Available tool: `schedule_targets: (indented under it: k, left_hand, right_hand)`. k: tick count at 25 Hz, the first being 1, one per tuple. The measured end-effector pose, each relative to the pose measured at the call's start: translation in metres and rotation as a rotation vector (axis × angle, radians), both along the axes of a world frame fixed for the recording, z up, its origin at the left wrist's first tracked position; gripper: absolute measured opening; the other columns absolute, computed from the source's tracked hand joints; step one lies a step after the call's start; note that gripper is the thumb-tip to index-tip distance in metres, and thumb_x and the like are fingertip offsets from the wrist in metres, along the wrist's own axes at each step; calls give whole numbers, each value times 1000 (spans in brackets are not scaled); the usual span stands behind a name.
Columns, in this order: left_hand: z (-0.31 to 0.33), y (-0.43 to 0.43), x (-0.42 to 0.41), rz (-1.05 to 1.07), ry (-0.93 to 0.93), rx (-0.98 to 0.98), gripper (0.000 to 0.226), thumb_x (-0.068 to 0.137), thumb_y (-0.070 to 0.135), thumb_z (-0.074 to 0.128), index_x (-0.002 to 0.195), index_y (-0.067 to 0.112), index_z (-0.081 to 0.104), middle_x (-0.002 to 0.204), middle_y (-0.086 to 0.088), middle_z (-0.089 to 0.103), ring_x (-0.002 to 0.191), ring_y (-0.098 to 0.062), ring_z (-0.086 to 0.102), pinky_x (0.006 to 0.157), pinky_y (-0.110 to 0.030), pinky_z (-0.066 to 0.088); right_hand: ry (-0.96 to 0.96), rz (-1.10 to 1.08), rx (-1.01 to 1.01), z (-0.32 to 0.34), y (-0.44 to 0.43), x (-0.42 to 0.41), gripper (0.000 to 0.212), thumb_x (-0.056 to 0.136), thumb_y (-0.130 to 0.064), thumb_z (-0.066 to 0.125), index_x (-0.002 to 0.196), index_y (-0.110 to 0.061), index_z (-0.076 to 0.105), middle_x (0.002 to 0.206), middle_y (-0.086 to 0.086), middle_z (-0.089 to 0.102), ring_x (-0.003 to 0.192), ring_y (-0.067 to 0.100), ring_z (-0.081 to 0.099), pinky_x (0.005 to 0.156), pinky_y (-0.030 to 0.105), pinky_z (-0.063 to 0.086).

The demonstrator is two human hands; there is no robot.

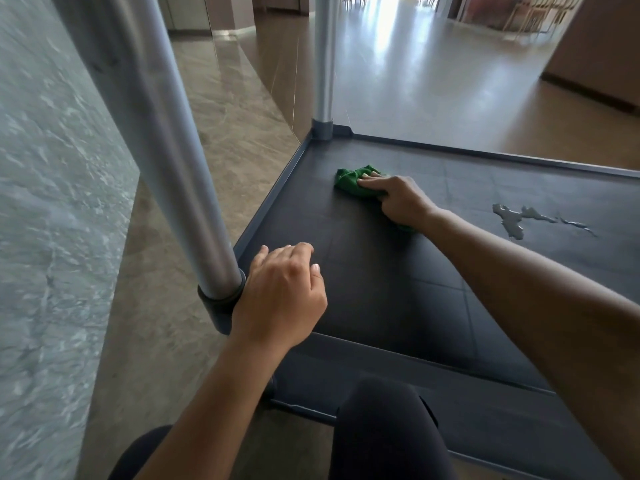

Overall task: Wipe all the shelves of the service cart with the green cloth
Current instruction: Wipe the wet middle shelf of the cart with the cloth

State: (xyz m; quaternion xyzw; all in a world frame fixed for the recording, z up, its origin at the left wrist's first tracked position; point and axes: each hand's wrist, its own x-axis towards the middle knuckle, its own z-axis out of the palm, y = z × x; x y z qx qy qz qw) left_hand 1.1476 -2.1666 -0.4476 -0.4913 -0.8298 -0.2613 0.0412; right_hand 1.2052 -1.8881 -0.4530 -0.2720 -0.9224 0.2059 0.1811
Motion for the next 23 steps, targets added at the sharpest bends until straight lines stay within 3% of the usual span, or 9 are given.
schedule_targets:
  k: [3,6,10,14,20,23]
  left_hand:
    - [4,-2,1,-7,-30,36,23,94,19,47,110,11,61,99,-4,68,95,-22,58,95,-36,40]
    - [3,-2,1,-6,-42,53,23,95,17,45,108,10,62,98,-6,68,93,-23,58,94,-37,41]
    - [4,-3,-1,-25,-52,88,15,95,14,41,87,12,55,80,-5,63,75,-21,52,91,-36,41]
    - [1,-4,-8,-40,-50,74,16,93,16,41,88,11,55,84,-5,62,81,-21,54,68,-30,38]
    - [0,-18,-37,-22,-19,72,13,90,15,46,89,12,59,84,-4,64,79,-20,57,65,-32,46]
    - [1,-28,-60,1,-1,65,11,90,16,49,89,15,60,82,-1,65,72,-15,53,61,-26,38]
  right_hand:
    - [34,144,-11,1,-37,22,59,78,21,45,128,-8,57,139,10,49,136,19,37,112,14,14]
    - [32,360,-5,1,-91,53,65,71,24,47,127,-8,57,135,6,53,135,17,39,116,26,20]
    - [-12,583,5,3,-144,96,63,73,21,50,128,-9,56,136,1,52,137,12,36,116,28,25]
    - [2,595,-47,6,-161,108,62,73,25,51,126,-7,58,135,2,53,136,12,37,115,29,26]
    - [33,549,-72,3,-181,77,61,75,25,50,127,-7,57,135,4,53,136,16,37,116,34,26]
    - [46,532,-73,2,-196,53,57,77,22,49,127,-6,58,136,6,53,137,16,36,117,28,21]
